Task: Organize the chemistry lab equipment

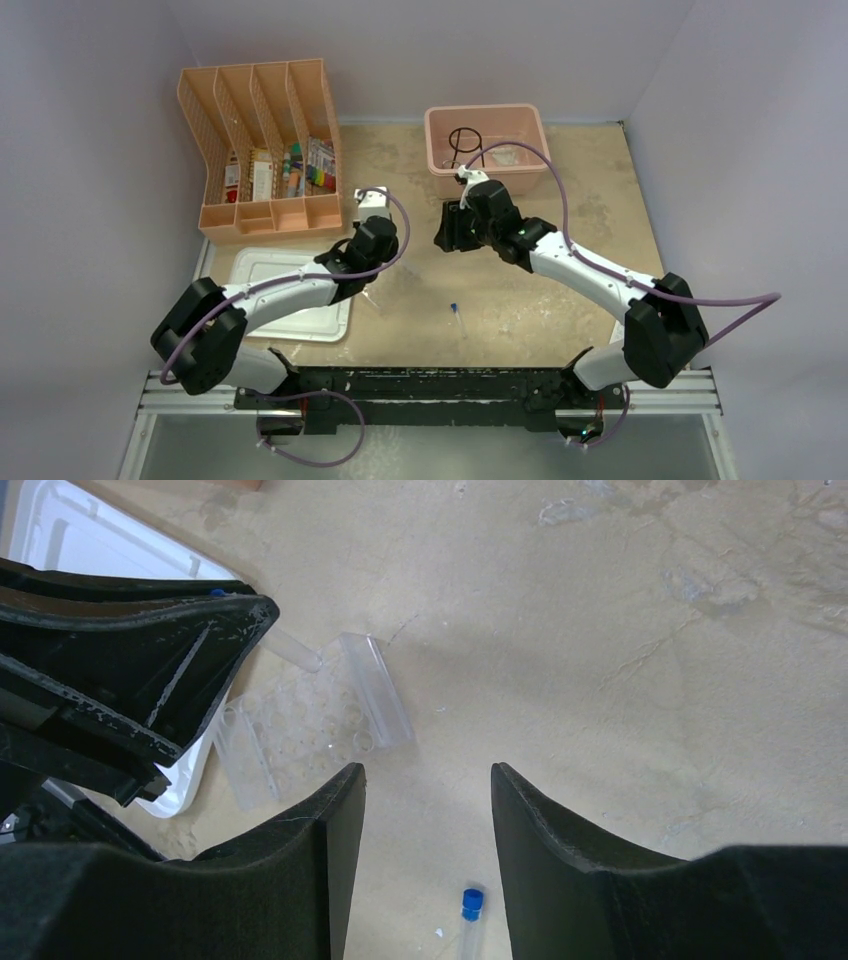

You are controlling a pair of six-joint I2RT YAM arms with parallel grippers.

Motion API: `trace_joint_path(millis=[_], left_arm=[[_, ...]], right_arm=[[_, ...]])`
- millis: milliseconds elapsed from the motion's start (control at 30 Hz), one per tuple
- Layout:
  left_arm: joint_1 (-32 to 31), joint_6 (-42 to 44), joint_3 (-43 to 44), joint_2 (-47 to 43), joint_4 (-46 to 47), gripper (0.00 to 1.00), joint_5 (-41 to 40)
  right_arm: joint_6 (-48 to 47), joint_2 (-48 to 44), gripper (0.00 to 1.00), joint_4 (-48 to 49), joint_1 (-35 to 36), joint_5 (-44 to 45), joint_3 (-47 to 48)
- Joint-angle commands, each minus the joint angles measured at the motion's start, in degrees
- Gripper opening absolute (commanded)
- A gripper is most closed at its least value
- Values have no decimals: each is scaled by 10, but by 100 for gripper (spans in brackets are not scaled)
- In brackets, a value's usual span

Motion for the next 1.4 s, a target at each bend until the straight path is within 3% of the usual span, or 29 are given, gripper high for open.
trace_joint_path(millis=[0, 333, 600, 867, 1367], left_arm=[[-3, 1, 0, 12, 46, 4, -10], [-4, 2, -3, 54, 86, 4, -44], [-4, -5, 21, 89, 125, 4, -21], [-5, 8, 64, 141, 163, 5, -5], [-30, 65, 77, 207, 261, 5, -124]], right_arm=[[8, -18, 51, 7, -4, 11, -3], [5, -14, 51, 8, -5, 11, -6], [5, -18, 51, 1, -8, 20, -11], [34, -54, 51, -16, -21, 83, -44], [63, -109, 51, -38, -37, 115, -81]])
